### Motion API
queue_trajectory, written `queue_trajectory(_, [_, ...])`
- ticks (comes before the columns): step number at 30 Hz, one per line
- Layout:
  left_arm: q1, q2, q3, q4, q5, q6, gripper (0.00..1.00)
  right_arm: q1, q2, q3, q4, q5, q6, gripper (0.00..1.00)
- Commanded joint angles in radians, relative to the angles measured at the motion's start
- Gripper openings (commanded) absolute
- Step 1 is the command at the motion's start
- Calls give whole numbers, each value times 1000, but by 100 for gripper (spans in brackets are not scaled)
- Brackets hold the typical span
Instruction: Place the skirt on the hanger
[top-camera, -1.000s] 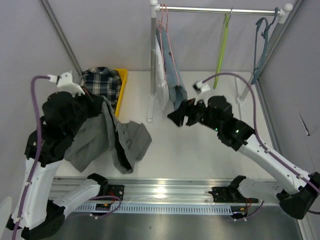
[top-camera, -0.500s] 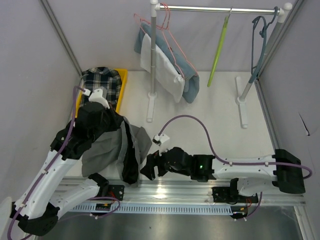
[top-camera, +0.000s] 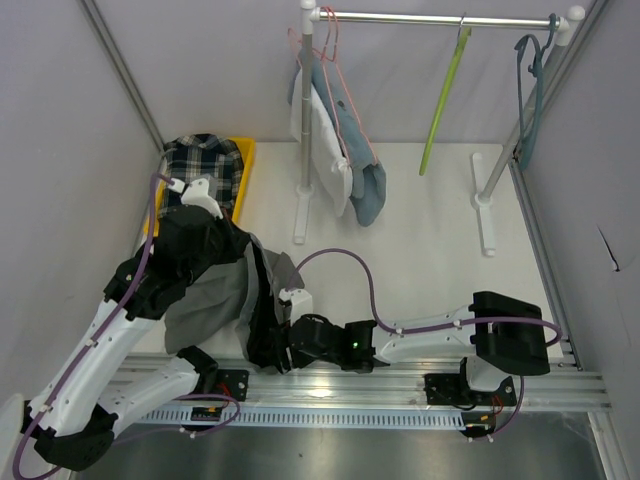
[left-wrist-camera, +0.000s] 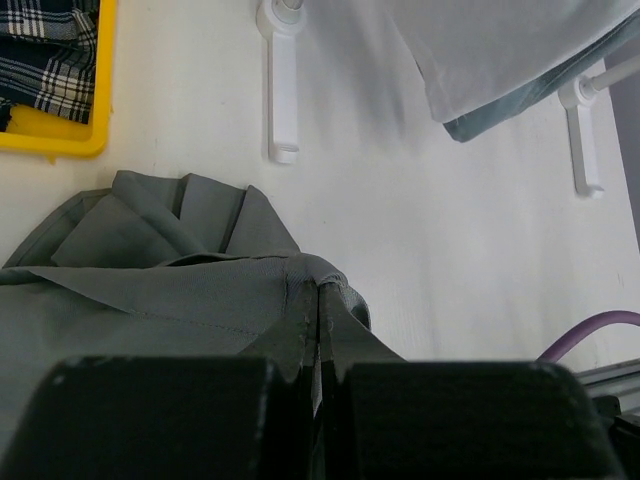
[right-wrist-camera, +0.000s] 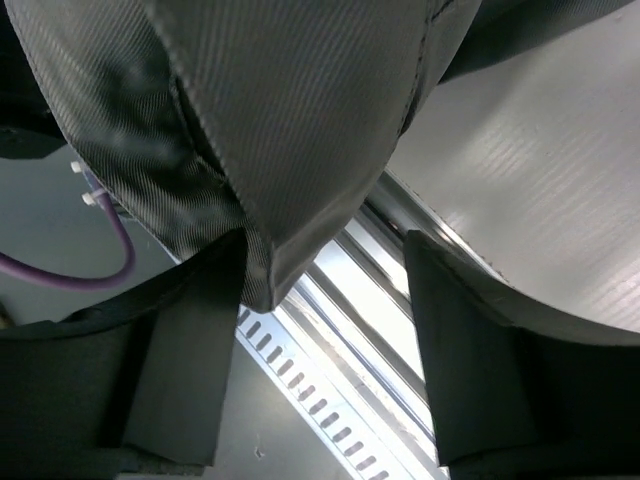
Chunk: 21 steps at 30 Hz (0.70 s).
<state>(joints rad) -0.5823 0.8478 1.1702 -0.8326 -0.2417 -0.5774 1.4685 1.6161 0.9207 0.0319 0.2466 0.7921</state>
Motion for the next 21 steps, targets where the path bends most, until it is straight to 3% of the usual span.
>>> queue_trajectory(1, [-8,-19,-4,58,-18,-18,0,-7,4,29,46,13,38,66])
queue_trajectory(4, [-10,-19,-9,61,-10,-15,0,-22,2,20,62,-3,47,54])
queue_trajectory(7, [-10,-21,-6,64,2,-10,0,-39,-19,7,48,0,52,30])
queue_trajectory(8, [-10,-19,-3,64,8,-3,0,-52,-48,9,28,20,47,16])
queue_trajectory(11, [-10,-10,26,55,30,23,0,-91,-142,26,-123,106,0,1])
queue_trajectory(15, [-10,17,89,36,80,60,0,-219,-385,87,-332,195,-100,0])
queue_trajectory(21, [-10,60,174,15,157,91,0,-413,-554,274,-599,206,-252,0])
